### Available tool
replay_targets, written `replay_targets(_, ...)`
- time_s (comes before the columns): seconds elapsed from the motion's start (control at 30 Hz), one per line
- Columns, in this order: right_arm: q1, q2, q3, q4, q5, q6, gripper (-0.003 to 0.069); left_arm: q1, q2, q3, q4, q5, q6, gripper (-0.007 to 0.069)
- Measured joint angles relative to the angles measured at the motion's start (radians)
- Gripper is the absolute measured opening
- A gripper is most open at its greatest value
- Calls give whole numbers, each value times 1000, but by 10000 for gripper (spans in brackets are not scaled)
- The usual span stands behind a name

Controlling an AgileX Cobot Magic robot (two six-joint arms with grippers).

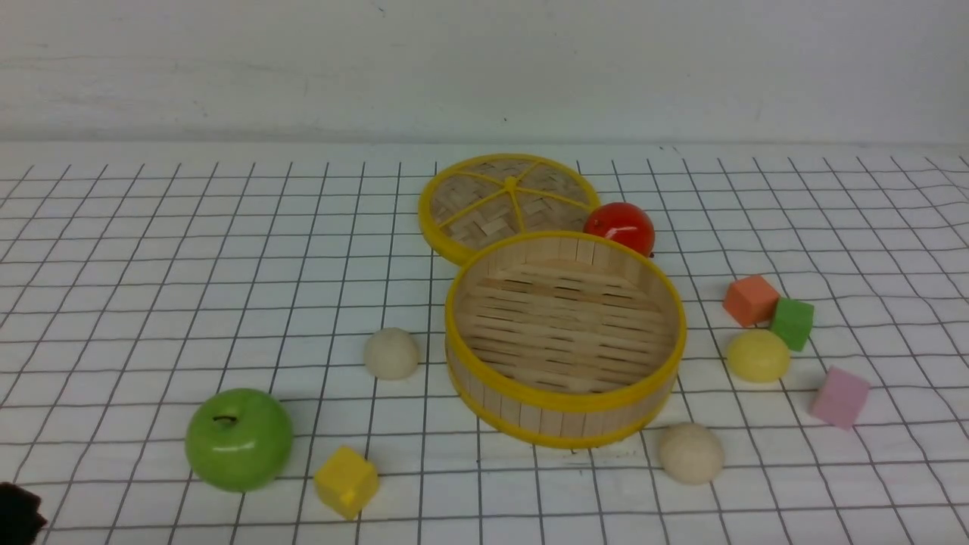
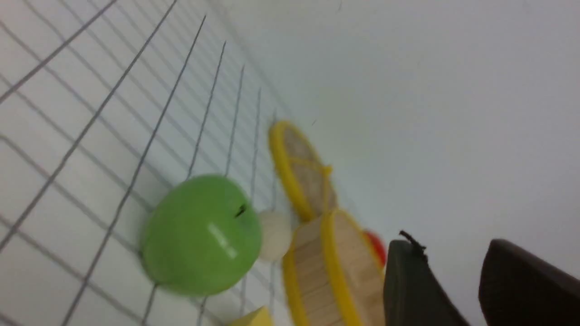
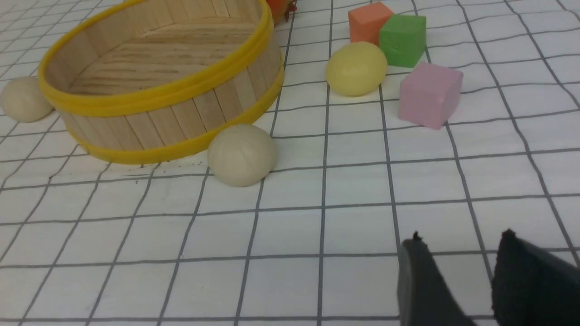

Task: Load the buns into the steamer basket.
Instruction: Use the left arm to grab a steamed stuffed bun

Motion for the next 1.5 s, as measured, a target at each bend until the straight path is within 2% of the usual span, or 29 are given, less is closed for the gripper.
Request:
replay_targets(0.07, 0, 0, 0, 0, 0, 0, 241, 0, 0, -26, -51, -2, -5, 216)
replay_targets(0.17, 0, 0, 0, 0, 0, 0, 241, 0, 1, -129, -46, 119, 51, 155)
replay_targets(0.23, 0, 0, 0, 0, 0, 0, 241, 0, 54, -271, 0, 284, 144, 85)
replay_targets(0.4, 0, 0, 0, 0, 0, 0, 241, 0, 395, -535, 133, 668, 236, -1)
replay_targets(0.43, 0, 0, 0, 0, 0, 0, 241, 0, 412, -535, 139, 682, 236, -3)
replay_targets(0.47, 0, 0, 0, 0, 0, 0, 241, 0, 546, -601, 184, 781, 246, -11)
replay_targets(0.53, 0, 0, 0, 0, 0, 0, 241, 0, 696, -682, 244, 852, 250, -13)
replay_targets(0.73, 0, 0, 0, 0, 0, 0, 241, -19, 1117, -886, 315, 876, 331, -13)
replay_targets(0.97, 0, 0, 0, 0, 0, 0, 241, -256, 1422, -1141, 405, 874, 333, -13)
replay_targets(1.23, 0, 0, 0, 0, 0, 0, 241, -283, 1711, -1390, 545, 875, 306, -4)
replay_targets(1.3, 0, 0, 0, 0, 0, 0, 241, -283, 1776, -1440, 569, 874, 311, 31)
replay_targets(1.4, 0, 0, 0, 0, 0, 0, 241, -283, 1878, -1526, 600, 870, 325, 144)
replay_targets(1.43, 0, 0, 0, 0, 0, 0, 241, -283, 1911, -1553, 610, 866, 325, 203)
replay_targets(1.5, 0, 0, 0, 0, 0, 0, 241, -283, 1946, -1579, 616, 856, 326, 260)
